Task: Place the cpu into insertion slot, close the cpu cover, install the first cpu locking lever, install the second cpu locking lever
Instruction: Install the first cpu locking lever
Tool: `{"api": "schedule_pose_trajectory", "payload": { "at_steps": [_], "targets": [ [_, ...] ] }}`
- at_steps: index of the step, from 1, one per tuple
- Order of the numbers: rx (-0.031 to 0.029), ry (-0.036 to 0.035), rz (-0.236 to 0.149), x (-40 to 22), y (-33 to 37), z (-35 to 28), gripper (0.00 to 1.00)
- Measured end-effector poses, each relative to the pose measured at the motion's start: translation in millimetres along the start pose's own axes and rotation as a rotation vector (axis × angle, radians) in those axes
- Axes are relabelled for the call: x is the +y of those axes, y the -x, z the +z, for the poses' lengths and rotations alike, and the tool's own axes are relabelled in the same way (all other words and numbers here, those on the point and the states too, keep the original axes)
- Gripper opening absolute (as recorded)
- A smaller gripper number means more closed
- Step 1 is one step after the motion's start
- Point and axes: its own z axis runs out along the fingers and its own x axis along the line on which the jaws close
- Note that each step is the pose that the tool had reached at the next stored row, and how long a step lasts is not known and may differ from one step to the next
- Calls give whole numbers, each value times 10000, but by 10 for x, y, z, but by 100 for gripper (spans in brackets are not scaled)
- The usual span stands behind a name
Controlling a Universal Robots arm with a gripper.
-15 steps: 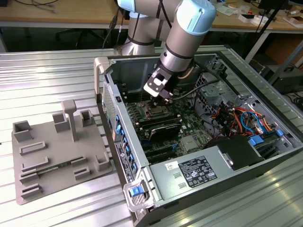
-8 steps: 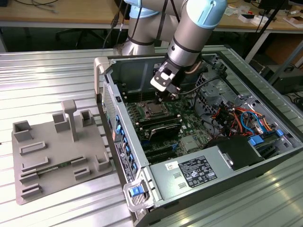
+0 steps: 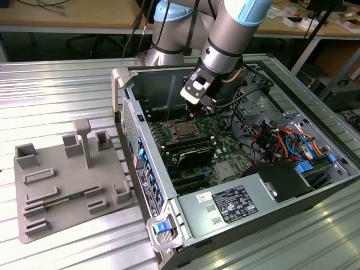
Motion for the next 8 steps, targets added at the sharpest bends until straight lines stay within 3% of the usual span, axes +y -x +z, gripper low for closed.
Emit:
{"api": "schedule_pose_trajectory", "payload": {
  "at_steps": [8],
  "targets": [
    [-7, -7, -83, 0, 0, 0, 11]
  ]
}}
